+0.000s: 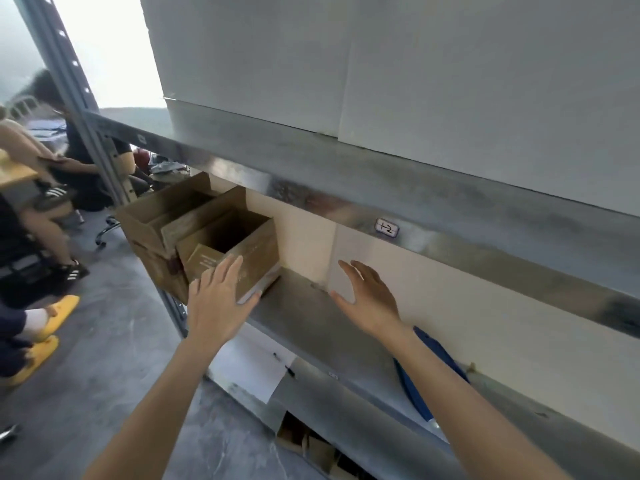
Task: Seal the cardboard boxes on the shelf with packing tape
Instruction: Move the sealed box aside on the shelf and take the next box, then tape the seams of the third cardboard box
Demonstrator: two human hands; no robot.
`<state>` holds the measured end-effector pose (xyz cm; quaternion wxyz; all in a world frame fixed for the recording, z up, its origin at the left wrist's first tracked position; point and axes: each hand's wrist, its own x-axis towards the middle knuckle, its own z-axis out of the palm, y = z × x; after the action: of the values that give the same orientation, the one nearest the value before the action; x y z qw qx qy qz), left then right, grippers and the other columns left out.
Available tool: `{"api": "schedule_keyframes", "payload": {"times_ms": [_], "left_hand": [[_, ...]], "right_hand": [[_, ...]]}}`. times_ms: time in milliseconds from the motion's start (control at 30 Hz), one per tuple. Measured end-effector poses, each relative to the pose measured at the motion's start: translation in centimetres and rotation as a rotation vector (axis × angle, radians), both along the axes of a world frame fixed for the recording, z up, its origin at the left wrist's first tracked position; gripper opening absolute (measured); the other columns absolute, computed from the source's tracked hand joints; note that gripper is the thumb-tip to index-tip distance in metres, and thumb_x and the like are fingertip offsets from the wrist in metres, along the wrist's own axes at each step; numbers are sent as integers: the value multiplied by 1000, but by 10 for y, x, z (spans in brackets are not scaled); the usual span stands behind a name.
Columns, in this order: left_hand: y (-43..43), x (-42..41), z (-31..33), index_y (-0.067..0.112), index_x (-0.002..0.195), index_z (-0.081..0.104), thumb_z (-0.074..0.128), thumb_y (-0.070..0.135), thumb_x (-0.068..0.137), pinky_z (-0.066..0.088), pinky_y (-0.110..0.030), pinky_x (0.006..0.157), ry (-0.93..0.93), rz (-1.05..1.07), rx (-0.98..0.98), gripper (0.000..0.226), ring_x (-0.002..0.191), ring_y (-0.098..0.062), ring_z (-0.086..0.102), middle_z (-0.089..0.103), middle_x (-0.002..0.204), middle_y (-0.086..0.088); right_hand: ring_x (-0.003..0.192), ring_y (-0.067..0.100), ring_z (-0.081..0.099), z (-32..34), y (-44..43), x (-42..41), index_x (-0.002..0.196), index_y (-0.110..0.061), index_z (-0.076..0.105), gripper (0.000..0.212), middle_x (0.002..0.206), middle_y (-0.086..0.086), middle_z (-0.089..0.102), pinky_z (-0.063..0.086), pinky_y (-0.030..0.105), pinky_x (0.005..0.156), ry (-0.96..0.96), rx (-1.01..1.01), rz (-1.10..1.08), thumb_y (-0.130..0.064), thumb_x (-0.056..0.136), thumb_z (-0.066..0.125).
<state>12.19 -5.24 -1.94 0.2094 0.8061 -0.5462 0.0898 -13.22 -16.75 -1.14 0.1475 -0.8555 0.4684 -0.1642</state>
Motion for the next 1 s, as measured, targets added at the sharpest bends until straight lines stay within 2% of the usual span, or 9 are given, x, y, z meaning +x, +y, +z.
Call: {"api": "schedule_keyframes", "payload": {"times_ms": [233,433,567,667,733,800,867,1000], "left_hand": [[-37,46,2,25,151,35,57,57,91,33,-49,110,165,60,57,71,137,-28,40,42,153,1],[-55,62,-7,21,138,52,71,38,88,37,-46,104,259,20,-2,57,124,-31,52,64,129,-4],[-65,76,-18,18,123,63,76,25,84,35,-34,91,297,-39,-95,42,104,-27,61,71,104,0],[-69,82,-21,18,116,66,75,15,83,42,-40,94,360,-113,-144,34,98,-23,64,72,99,2],[-70,87,-23,18,114,67,74,12,83,50,-42,90,409,-173,-154,32,94,-20,65,72,98,3],[-70,91,-23,17,116,67,74,10,85,52,-26,81,481,-238,-157,32,89,-13,65,72,98,5],[-69,95,-23,16,116,67,74,8,85,45,-12,75,520,-286,-152,33,87,-8,63,70,97,8],[-64,105,-28,15,113,68,74,2,83,41,-1,73,543,-421,-131,33,90,-1,60,66,97,13]], "right_hand": [[145,18,21,1,-44,66,152,-27,27,64,158,-1,26,25,33,114,-4,-33,98,-47,96,51],[145,16,23,-9,-61,97,152,-27,28,62,158,-2,27,28,32,111,11,-15,122,-48,97,50],[145,15,22,-16,-64,111,152,-28,27,63,158,-3,26,28,33,112,3,23,96,-45,97,51],[146,13,20,-17,-61,121,153,-29,27,61,159,-5,24,27,34,114,-14,45,61,-44,98,50],[146,12,18,-17,-57,128,152,-30,26,60,159,-6,23,26,34,115,-24,54,32,-43,99,50],[147,12,17,-15,-53,134,152,-30,27,60,159,-7,22,26,34,115,-32,61,4,-42,99,50],[146,10,16,-14,-48,139,152,-31,26,59,159,-9,22,26,33,116,-38,66,-25,-41,99,50],[145,7,17,-13,-33,141,151,-35,26,59,159,-12,21,26,29,113,-75,69,-84,-39,98,52]]}}
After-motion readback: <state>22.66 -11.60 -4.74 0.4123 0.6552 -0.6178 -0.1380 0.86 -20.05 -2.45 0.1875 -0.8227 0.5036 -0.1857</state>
